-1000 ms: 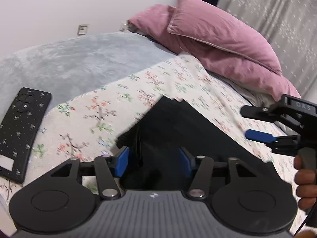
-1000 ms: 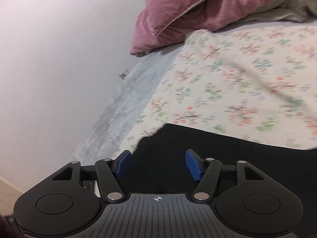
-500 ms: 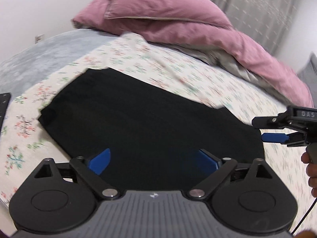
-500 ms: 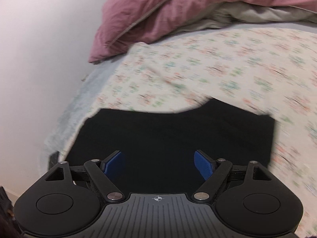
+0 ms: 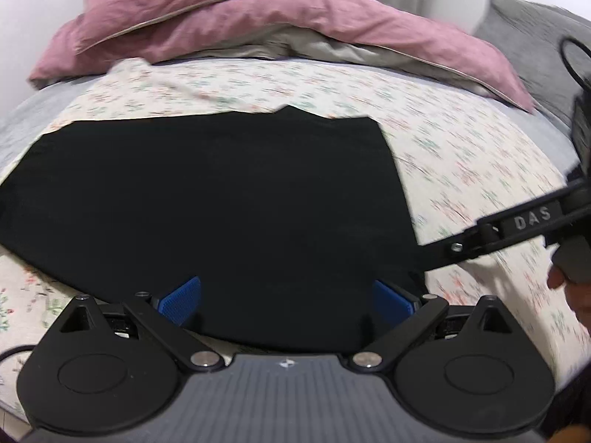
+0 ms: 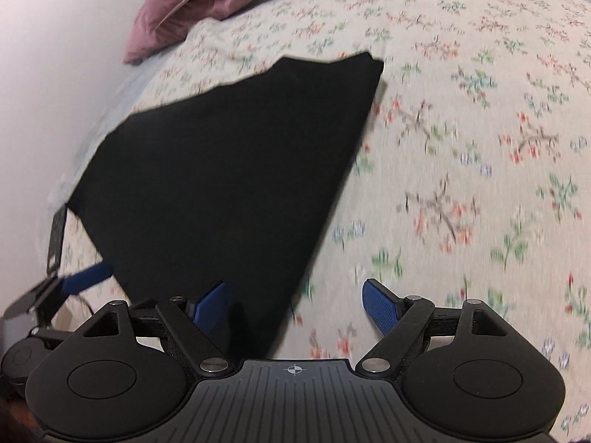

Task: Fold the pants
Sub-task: 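Open both grippers and move them back above the folded trousers, then grasp the trouser edge with the right gripper while the left gripper pinches beside it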

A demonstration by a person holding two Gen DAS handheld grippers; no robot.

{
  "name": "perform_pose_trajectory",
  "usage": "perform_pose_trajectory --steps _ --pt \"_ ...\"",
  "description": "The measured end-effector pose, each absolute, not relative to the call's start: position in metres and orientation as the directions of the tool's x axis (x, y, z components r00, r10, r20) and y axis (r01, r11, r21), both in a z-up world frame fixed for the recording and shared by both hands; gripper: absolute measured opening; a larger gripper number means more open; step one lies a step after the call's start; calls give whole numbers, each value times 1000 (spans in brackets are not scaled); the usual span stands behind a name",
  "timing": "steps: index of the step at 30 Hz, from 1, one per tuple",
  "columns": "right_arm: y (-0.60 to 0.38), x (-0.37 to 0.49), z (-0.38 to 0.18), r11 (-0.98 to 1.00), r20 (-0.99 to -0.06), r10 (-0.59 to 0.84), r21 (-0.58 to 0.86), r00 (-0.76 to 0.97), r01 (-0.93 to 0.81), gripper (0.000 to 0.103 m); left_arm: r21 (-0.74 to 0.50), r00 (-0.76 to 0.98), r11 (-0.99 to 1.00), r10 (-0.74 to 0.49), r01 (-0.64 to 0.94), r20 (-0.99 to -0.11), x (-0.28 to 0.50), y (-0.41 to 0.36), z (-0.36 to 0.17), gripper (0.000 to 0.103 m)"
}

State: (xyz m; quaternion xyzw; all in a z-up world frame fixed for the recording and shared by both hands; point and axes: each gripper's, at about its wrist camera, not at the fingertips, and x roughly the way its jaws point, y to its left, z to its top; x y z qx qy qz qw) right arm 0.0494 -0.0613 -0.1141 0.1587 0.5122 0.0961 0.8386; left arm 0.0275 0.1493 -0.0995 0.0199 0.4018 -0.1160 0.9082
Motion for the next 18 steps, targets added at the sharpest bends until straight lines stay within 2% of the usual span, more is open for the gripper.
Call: perform_pose_trajectory --steps 2,3,5,6,8,10,14,18 --pt "-60 42 -117 924 -821 346 381 454 -16 81 -71 642 961 -232 267 -731 22 147 -103 103" --pt "-59 40 -118 917 -814 364 399 453 -20 76 -79 637 954 -253 288 -729 19 146 -104 103" --pt "-57 38 -122 887 -795 422 462 435 -17 56 -90 630 941 -288 326 -722 16 144 -106 103" --pt "-56 37 -127 868 -787 454 497 418 -6 52 -93 626 933 -305 348 -718 15 142 -107 103" --pt "-57 36 -137 833 -776 493 552 393 45 33 -92 615 915 -336 393 -713 12 139 -107 103" --pt "-55 35 -144 815 -772 512 575 377 72 24 -80 601 895 -359 439 -714 12 133 -107 103" --pt "-54 35 -137 798 -753 534 599 383 66 18 -55 602 865 -391 498 -696 10 124 -105 103" --pt "-58 40 -123 762 -719 577 644 389 61 18 -52 620 846 -430 531 -656 10 119 -102 103"
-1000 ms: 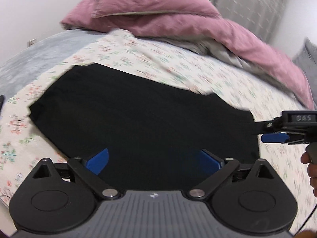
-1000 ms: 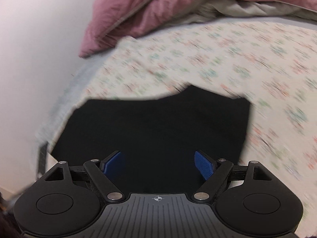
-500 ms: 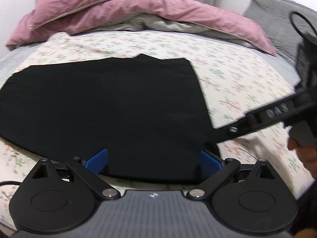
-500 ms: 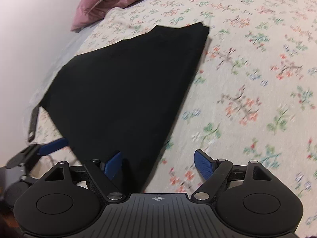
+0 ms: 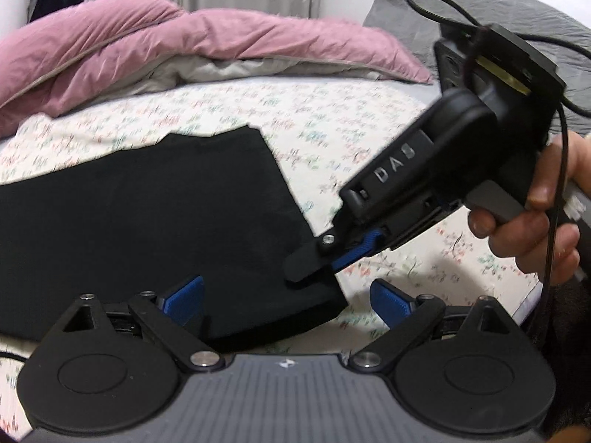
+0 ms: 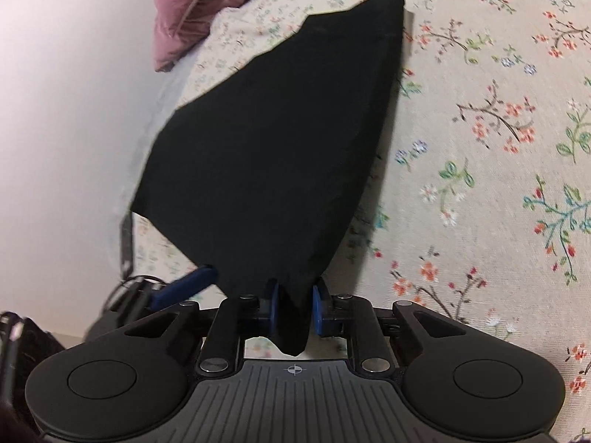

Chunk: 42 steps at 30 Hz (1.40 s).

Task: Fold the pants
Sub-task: 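Grasp the trouser edge with the right gripper while the left gripper pinches beside it, then lift the held edge with both grippers and fold it over the trousers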

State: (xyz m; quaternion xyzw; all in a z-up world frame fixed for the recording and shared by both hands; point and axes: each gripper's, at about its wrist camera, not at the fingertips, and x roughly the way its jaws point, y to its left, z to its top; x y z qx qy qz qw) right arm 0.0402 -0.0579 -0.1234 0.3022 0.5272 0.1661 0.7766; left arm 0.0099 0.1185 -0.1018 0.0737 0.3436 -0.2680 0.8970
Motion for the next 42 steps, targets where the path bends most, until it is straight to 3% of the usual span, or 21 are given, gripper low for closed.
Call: perform_pose_trajectory --steps 3,6,9,11,12,13,16,21,24,26,30,40,42 --pt "-59 46 -114 743 -694 606 669 389 36 18 -42 635 841 -439 539 -635 14 115 -103 103" --pt "-56 51 -105 738 -682 618 675 391 11 18 -6 654 848 -414 530 -633 17 111 -108 97" --pt "-53 56 -101 739 -681 623 674 385 -3 21 73 684 865 -337 496 -647 24 103 -117 76" --pt "-51 58 -100 752 -690 611 659 388 -12 22 104 696 869 -310 484 -648 25 100 -121 57" --pt "-52 58 -99 761 -694 603 649 393 -20 22 109 702 871 -305 478 -644 23 100 -121 54" --pt "-53 59 -99 768 -699 594 640 399 -21 28 118 711 874 -297 472 -638 22 100 -121 51" --pt "-66 63 -104 776 -703 557 630 443 24 58 153 735 874 -280 461 -617 14 99 -119 46" --pt "-94 85 -121 782 -704 494 616 511 92 58 157 740 879 -268 449 -616 9 98 -118 43" --pt "-106 103 -131 767 -683 464 629 565 131 53 153 724 879 -261 452 -639 9 94 -121 43" --pt "-113 114 -138 755 -671 446 638 593 154 41 149 711 879 -256 454 -655 9 93 -126 43" --pt "-123 137 -147 745 -660 403 639 634 192 30 127 692 885 -253 448 -676 10 94 -131 43" --pt "-144 184 -152 744 -648 361 634 671 213 18 101 672 889 -258 446 -694 20 100 -130 43" --pt "-147 190 -152 743 -650 358 633 671 217 11 94 673 893 -257 439 -694 18 98 -129 37"
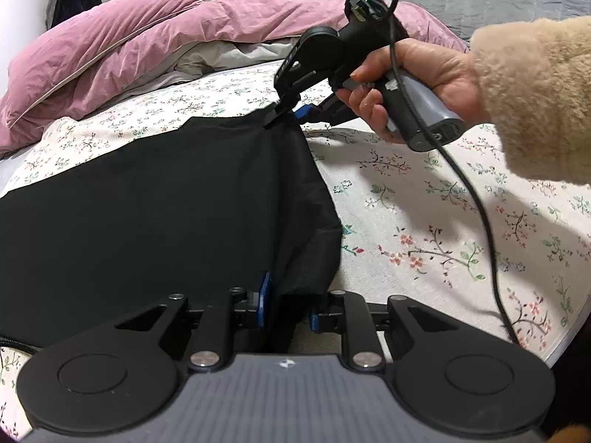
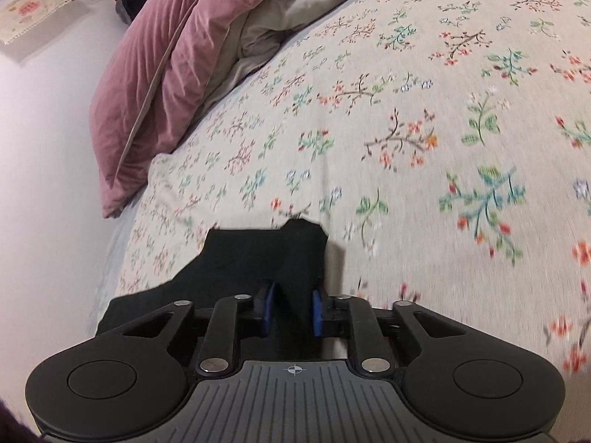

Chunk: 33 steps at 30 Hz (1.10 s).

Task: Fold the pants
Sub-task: 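Lift the held edge with both grippers and fold it over the trousers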

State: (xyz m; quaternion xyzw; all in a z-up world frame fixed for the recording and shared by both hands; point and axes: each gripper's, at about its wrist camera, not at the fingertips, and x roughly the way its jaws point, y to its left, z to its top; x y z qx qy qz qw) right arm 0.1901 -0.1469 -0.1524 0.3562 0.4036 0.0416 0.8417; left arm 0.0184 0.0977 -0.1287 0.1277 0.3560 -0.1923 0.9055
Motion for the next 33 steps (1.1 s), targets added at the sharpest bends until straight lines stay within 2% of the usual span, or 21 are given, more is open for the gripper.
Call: perform_pose_trajectory --steps 1,4,8,13,24,33 --pt "-149 192 -153 742 -654 353 631 669 227 3 91 674 895 -259 436 -691 17 96 -127 31" --pt "-155 190 -155 726 -656 344 639 671 252 1 97 675 900 -243 424 -697 18 90 -121 27" --pt "-167 181 -149 726 -654 336 638 678 256 1 68 656 899 -263 433 -707 16 74 -112 27" --pt "-204 157 -134 748 -672 293 604 680 275 1 21 627 863 -349 504 -696 5 41 -98 27" --pt "-310 69 -88 768 -715 177 530 677 360 1 -197 494 763 -569 616 -657 -27 -25 -85 27" --pt "-316 52 -55 744 -681 189 569 707 350 1 -321 544 792 -596 520 -590 -28 5 -65 27"
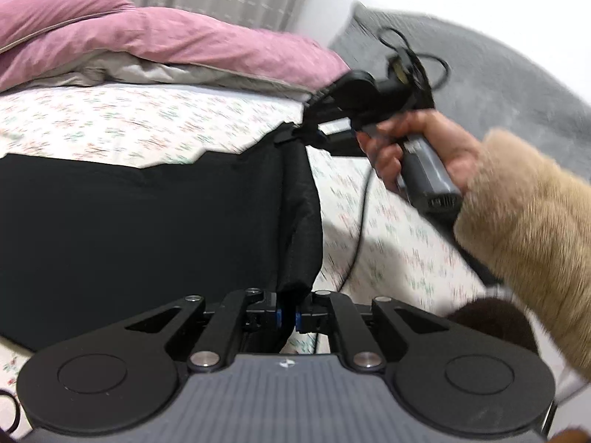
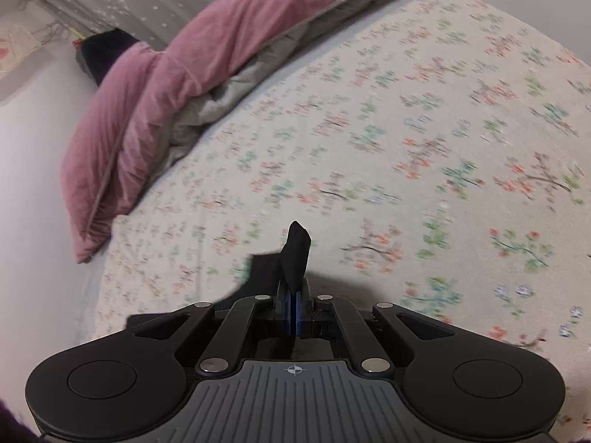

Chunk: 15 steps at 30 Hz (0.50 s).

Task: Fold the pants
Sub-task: 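Lift the held edge with both grippers and fold it over the trousers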

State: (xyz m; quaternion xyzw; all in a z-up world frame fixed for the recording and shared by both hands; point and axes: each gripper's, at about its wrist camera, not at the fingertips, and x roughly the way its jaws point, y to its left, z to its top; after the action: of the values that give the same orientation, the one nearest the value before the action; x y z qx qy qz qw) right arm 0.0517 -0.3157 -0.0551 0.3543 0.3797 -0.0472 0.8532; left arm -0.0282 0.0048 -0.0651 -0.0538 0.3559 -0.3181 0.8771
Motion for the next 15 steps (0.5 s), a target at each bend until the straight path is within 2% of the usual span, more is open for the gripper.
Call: perform_pose_trajectory --steps 8,15 --pt "-253 96 -13 752 -619 274 615 736 238 1 -394 658 843 -534 367 -531 -23 66 -51 27" --pt "-176 153 -11 778 -596 340 613 727 139 1 -392 729 896 -409 208 -549 -15 117 -47 27"
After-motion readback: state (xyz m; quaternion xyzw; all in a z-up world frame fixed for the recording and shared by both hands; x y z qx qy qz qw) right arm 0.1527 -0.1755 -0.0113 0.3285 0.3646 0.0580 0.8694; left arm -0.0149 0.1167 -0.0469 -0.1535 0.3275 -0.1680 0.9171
